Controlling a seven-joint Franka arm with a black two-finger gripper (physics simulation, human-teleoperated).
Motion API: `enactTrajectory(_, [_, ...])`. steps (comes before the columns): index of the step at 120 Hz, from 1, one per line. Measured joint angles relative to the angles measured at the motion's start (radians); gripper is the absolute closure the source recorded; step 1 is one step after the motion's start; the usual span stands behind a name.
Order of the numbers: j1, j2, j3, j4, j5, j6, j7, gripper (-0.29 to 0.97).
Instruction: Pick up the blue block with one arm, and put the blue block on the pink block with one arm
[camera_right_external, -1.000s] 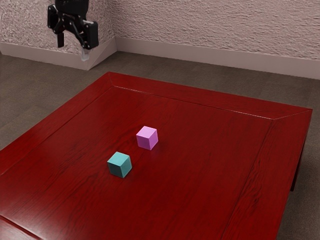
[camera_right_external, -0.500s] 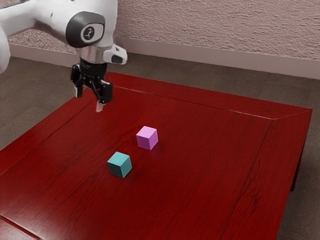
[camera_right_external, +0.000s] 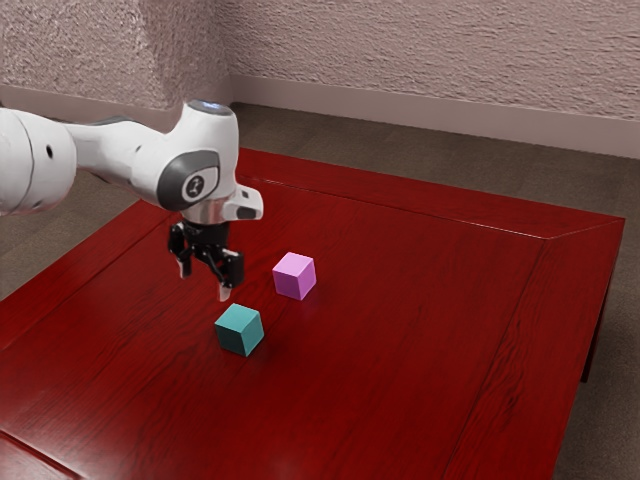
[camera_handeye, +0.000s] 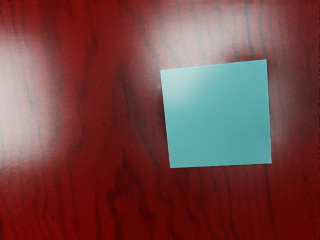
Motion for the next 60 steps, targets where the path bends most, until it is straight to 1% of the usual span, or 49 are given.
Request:
enactTrajectory(10, [0.002, 0.022, 0.000, -0.021, -0.022, 0.057, -0.001, 0.00])
enactTrajectory(26, [0.012, 0.088, -0.001, -0.029, -0.055, 0.134, 0.002, 0.00])
enactTrajectory(36, [0.012, 0.130, -0.001, -0.026, -0.082, 0.174, 0.005, 0.00])
enactTrajectory(60, [0.010, 0.190, -0.012, -0.001, -0.131, 0.241, 0.017, 0.00])
